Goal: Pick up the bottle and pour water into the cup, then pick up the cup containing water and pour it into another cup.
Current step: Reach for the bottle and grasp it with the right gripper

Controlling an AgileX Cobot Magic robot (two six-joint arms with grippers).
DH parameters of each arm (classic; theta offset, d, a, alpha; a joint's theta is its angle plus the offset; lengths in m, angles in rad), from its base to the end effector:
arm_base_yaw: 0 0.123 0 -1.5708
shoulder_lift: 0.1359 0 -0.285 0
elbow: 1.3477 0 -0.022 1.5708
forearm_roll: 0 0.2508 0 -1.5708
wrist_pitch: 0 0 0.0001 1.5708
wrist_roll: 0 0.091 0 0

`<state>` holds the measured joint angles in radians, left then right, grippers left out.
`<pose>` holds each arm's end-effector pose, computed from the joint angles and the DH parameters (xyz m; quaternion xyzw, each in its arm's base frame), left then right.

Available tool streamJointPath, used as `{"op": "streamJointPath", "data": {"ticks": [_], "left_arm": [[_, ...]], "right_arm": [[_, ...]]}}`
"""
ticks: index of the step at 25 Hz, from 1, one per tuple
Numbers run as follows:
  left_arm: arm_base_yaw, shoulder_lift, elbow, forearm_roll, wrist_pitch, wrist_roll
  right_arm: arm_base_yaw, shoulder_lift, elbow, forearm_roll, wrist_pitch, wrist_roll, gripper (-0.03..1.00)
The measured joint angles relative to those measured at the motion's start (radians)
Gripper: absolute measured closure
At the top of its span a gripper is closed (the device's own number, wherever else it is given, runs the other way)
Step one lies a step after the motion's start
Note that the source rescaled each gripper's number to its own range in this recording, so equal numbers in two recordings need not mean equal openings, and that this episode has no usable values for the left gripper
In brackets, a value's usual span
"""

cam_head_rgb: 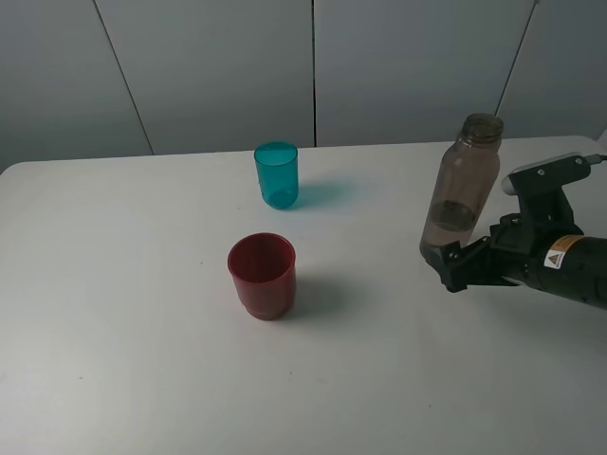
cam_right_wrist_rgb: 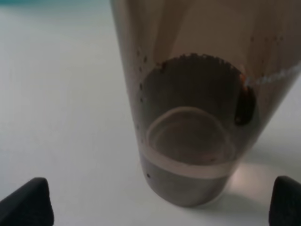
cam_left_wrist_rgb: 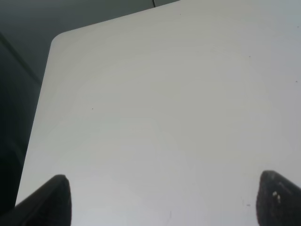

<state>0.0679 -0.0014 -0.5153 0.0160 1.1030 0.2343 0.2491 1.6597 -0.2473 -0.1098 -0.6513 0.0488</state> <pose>-0.0087 0.0007 0.2781 0.0709 0.8569 0.0847 0.5035 0.2084 0.0592 0.1060 -0.1434 0.8899 0.0752 0.4265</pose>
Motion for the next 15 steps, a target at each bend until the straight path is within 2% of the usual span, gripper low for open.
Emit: {"op": "streamJointPath", "data": {"ticks": [15], "left_arm": [[0.0,0.0,0.0,0.0,0.0,0.0]], "right_arm": [[0.0,0.111,0.0,0.103,-0.184,-0.007,-0.03]]}}
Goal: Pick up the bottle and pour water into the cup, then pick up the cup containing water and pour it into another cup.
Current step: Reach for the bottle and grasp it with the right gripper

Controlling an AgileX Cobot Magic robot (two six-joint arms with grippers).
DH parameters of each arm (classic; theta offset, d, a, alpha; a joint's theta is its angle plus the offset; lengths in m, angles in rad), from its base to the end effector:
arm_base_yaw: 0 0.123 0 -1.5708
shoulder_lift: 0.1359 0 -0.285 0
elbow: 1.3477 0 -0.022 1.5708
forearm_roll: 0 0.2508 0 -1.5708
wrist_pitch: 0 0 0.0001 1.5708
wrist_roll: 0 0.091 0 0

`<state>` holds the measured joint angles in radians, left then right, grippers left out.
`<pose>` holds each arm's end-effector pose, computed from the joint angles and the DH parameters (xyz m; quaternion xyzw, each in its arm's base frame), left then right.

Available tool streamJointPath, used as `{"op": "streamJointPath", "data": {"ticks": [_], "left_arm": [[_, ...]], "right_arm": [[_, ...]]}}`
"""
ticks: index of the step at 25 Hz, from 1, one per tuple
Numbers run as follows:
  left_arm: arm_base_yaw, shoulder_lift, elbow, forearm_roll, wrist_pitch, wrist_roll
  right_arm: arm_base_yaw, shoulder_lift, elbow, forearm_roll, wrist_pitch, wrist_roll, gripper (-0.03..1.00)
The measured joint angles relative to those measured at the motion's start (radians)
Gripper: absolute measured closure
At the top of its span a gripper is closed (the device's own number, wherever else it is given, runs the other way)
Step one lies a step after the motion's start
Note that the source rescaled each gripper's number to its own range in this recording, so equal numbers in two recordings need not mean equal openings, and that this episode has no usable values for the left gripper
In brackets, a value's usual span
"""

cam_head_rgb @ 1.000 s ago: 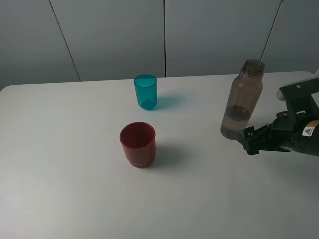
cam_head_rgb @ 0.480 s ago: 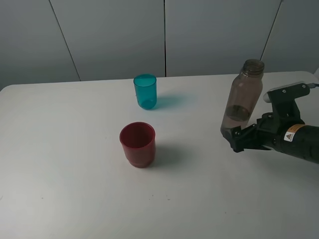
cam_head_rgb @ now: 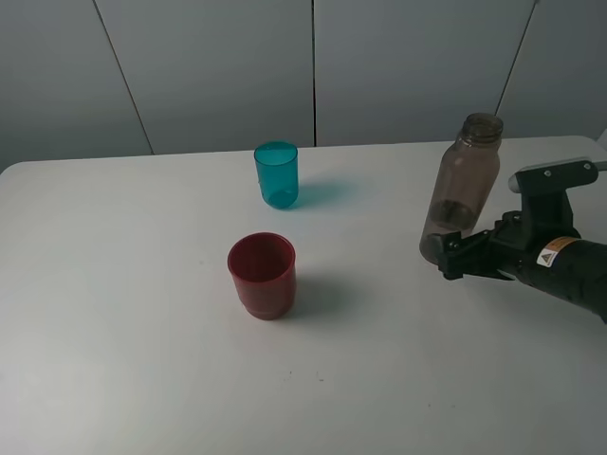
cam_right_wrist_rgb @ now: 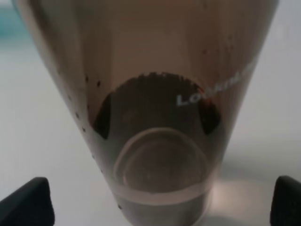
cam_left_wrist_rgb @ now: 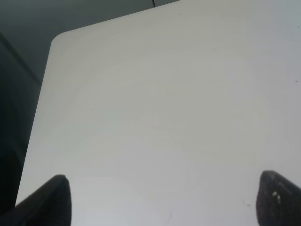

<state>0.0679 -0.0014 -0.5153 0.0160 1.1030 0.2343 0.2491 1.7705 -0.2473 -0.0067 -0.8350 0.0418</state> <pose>-0.0087 0.0007 0.2781 0.0709 0.8569 0.0847 0.5035 0.2173 0.0557 0.0950 -0.0947 0.8796 0.0687 0.4610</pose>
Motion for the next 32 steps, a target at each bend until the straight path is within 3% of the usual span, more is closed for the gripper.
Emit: {"op": "streamJointPath", "data": {"ticks": [13,32], "left_arm": [[0.0,0.0,0.0,0.0,0.0,0.0],[0.0,0.0,0.0,0.0,0.0,0.0]], "right_arm": [[0.0,0.123,-0.006,0.0,-0.21,-0.002,-0.03],[0.0,0.195,-0.063,0.025,-0.296,0.003,-0.03]]}}
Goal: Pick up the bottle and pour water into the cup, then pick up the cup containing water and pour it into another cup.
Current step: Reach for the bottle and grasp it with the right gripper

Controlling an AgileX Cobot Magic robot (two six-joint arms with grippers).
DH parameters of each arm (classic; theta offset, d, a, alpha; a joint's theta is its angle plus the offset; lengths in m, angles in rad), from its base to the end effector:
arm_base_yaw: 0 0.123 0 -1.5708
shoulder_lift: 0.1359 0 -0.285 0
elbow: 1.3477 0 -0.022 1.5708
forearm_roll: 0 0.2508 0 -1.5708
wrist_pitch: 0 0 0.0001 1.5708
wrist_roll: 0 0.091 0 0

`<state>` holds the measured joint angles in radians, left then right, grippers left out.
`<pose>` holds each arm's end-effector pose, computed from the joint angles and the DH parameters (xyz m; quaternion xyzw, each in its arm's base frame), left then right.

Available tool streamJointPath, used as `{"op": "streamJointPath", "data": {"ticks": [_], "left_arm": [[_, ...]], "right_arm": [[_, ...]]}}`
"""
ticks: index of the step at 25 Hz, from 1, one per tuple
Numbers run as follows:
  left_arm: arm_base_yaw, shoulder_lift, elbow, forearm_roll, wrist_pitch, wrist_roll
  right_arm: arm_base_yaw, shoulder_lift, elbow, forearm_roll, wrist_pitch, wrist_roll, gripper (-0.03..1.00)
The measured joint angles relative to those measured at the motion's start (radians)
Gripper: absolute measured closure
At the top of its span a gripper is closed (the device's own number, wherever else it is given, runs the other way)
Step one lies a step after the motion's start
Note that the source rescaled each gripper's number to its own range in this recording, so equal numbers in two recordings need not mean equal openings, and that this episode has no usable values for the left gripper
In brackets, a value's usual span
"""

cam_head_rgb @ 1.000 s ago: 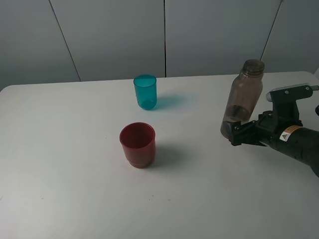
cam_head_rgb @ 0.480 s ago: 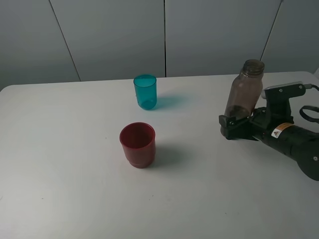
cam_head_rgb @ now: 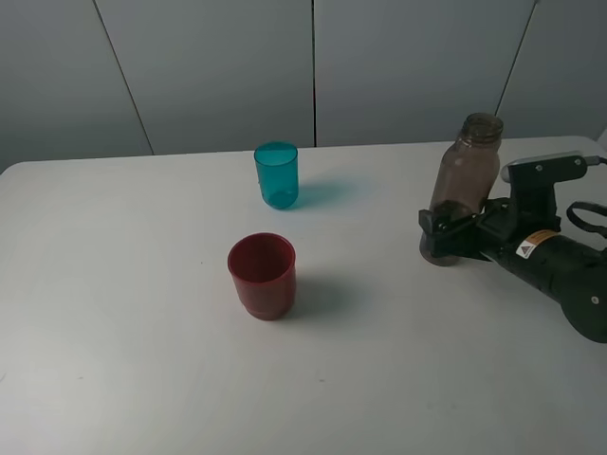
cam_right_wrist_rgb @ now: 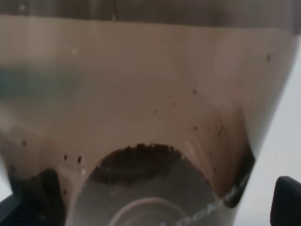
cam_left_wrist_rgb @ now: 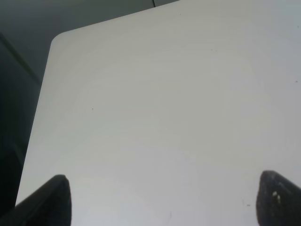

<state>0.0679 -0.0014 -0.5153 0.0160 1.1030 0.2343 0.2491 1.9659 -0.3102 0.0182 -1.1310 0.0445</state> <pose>-0.0087 0.0007 0.2781 0.0709 0.8569 0.0847 0.5035 0.2419 0.0600 0.0794 -0.0785 0.8400 0.0737 0.5317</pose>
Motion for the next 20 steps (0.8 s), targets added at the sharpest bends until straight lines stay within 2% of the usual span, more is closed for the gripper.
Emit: {"op": "streamJointPath", "data": {"ticks": [12,20], "left_arm": [[0.0,0.0,0.0,0.0,0.0,0.0],[0.0,0.0,0.0,0.0,0.0,0.0]], "right_arm": [[0.0,0.068,-0.021,0.0,-0.066,0.023,-0.03],[0.0,0.068,-0.026,0.0,-0.074,0.025,-0.03]]}}
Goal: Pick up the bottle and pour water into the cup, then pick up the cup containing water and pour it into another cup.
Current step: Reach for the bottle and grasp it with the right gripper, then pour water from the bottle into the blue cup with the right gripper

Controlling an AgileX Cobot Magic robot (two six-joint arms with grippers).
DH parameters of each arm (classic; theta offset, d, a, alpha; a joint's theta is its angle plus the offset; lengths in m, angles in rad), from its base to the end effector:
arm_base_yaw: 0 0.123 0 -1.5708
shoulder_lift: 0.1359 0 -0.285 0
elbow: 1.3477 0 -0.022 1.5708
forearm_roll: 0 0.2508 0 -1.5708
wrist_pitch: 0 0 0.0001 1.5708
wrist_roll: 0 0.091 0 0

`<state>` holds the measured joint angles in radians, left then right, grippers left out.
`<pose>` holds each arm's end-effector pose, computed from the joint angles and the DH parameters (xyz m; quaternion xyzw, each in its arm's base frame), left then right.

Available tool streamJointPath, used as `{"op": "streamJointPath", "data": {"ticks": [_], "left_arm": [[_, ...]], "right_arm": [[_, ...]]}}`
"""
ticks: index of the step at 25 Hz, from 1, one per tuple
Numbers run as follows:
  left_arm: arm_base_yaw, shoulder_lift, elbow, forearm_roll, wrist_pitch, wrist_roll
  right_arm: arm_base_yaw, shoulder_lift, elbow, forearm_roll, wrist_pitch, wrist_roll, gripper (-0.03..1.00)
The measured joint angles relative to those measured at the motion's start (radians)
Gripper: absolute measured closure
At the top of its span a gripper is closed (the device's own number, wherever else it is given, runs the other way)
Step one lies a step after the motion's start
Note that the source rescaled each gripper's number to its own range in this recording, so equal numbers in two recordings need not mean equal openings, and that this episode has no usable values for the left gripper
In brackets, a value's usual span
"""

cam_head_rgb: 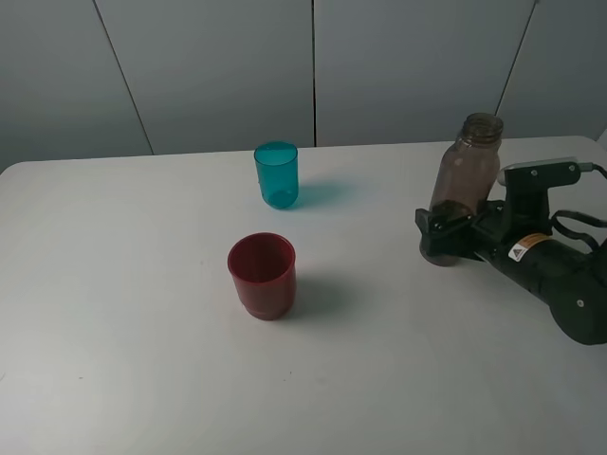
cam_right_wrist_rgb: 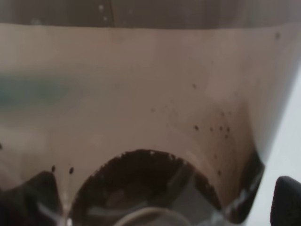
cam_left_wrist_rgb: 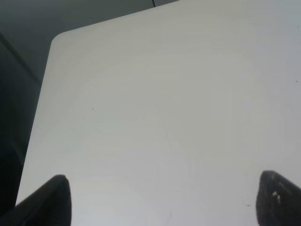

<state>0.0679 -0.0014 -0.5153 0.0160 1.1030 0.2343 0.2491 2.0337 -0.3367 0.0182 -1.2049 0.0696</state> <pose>-0.0087 0.0007 0.2781 0.0709 0.8569 0.0847 0.5035 0.2489 0.0617 0.0710 -0.0675 0.8321 0.0821 0.5443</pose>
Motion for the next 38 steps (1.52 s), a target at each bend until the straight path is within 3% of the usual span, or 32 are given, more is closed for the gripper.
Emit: {"op": "streamJointPath", "data": {"ticks": [21,22,24,25,26,38], "left_arm": [[0.0,0.0,0.0,0.0,0.0,0.0],[0.0,0.0,0.0,0.0,0.0,0.0],[0.0,0.0,0.0,0.0,0.0,0.0],[0.0,0.0,0.0,0.0,0.0,0.0],[0.0,0.0,0.0,0.0,0.0,0.0],[0.0,0.0,0.0,0.0,0.0,-0.004]], "right_arm": [[0.0,0.0,-0.034,0.0,-0.004,0.001,-0.03],[0.0,0.0,-0.034,0.0,-0.004,0.001,0.02],[0.0,0.0,-0.034,0.0,-0.004,0.005,0.45],[0.0,0.0,-0.034,0.0,-0.004,0.014,0.83],[0.0,0.0,-0.034,0.0,-0.004,0.018,0.97],[0.0,0.0,-0.034,0.001,-0.006,0.049,0.96]]}}
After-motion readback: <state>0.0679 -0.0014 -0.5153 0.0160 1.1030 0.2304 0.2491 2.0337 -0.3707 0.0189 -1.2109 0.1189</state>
